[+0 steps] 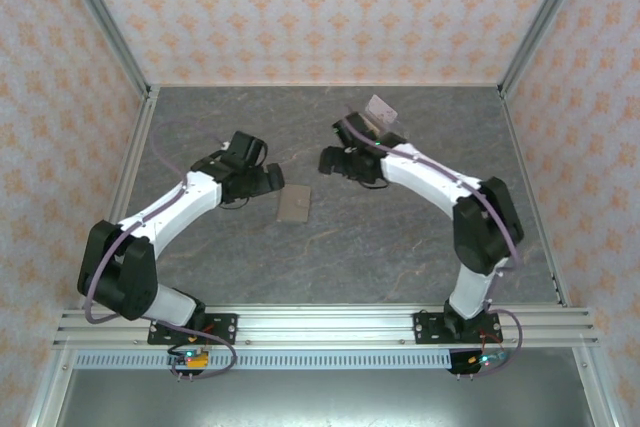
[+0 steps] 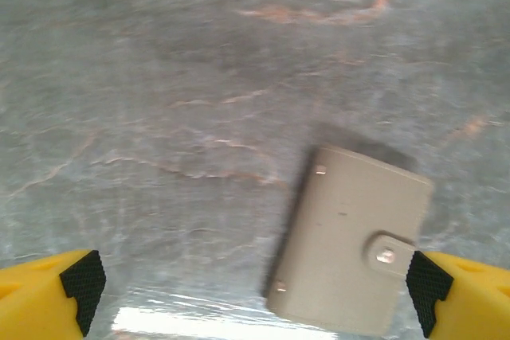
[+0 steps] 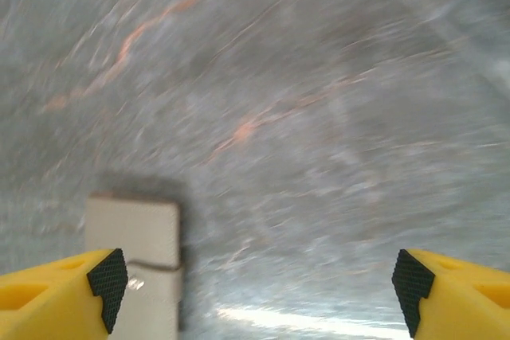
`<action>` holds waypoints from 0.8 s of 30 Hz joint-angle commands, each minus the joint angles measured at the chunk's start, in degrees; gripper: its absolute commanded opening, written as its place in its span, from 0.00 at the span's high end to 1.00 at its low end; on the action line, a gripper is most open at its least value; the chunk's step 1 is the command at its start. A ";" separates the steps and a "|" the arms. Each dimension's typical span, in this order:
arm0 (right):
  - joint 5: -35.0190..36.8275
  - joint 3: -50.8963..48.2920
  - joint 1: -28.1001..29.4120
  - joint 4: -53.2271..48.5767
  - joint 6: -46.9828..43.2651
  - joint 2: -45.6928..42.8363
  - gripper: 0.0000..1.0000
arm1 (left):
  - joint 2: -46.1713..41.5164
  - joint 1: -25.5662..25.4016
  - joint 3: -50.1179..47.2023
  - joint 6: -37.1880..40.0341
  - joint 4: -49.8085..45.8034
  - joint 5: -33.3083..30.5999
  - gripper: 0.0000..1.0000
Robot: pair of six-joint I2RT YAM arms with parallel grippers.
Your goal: Take the credit cards out of the card holder
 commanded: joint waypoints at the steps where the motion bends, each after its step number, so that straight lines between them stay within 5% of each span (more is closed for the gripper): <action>1: -0.36 4.83 4.93 -5.14 -2.63 4.87 0.12 | -1.71 3.60 -2.98 -0.04 0.47 3.87 0.00; 11: 2.15 19.62 11.94 -16.09 -7.26 19.99 0.22 | -2.85 9.47 -7.03 -2.24 0.85 4.87 0.00; 24: 3.16 18.55 11.36 -21.01 -17.34 23.76 0.31 | -2.18 9.47 -9.35 -1.21 4.63 12.97 0.00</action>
